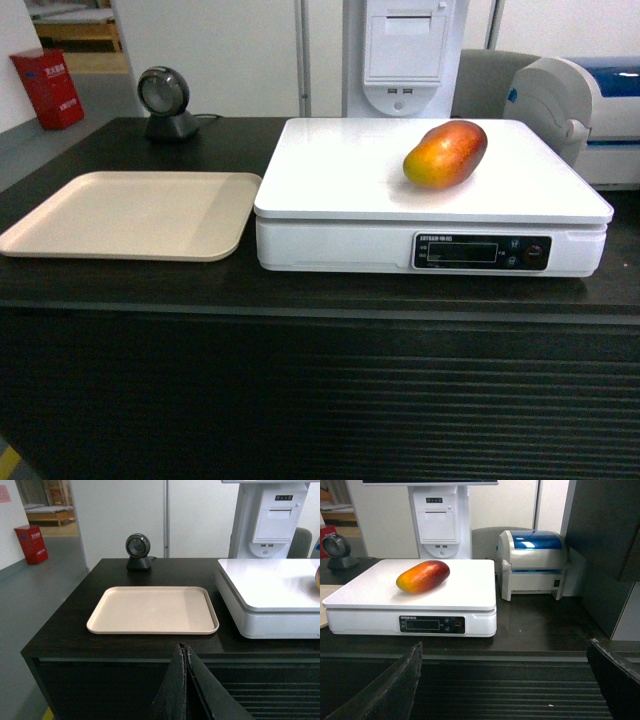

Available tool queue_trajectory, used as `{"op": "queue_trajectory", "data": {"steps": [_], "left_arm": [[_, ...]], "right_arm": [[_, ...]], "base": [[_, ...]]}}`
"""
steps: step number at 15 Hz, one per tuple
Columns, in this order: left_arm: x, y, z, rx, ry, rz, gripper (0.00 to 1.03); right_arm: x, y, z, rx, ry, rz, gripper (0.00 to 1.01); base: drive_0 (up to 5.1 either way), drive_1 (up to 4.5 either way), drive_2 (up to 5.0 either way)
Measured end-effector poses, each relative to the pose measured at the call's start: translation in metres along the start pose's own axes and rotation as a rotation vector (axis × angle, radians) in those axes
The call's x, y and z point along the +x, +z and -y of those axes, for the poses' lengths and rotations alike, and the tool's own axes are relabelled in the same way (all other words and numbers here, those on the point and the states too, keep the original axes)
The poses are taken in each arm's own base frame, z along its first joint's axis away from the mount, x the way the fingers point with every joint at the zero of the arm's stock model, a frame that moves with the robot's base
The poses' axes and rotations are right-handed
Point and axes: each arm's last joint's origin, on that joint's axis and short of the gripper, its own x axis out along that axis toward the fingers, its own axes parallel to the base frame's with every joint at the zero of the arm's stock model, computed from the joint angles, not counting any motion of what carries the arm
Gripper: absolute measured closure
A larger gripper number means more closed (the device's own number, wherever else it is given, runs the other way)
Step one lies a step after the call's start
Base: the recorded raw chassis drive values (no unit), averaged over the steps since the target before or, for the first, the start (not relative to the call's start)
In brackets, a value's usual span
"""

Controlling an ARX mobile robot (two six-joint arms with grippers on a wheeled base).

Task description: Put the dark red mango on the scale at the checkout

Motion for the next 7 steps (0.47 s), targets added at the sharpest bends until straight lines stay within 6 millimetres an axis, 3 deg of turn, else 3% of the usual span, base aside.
{"op": "queue_trajectory", "data": {"steps": [6,7], "left_arm": [[-0.013,-0.007,0.0,0.0,-0.002,-0.053,1.01],[-0.016,-0.001,0.0,0.0,-0.001,0.012,1.01]], "right_arm": [[0.0,0.0,0.0,0.0,0.0,0.0,0.03],[0.0,0.0,0.0,0.0,0.0,0.0,0.03]], "base": [[0.0,0.0,0.0],[0.0,0.0,0.0]]}}
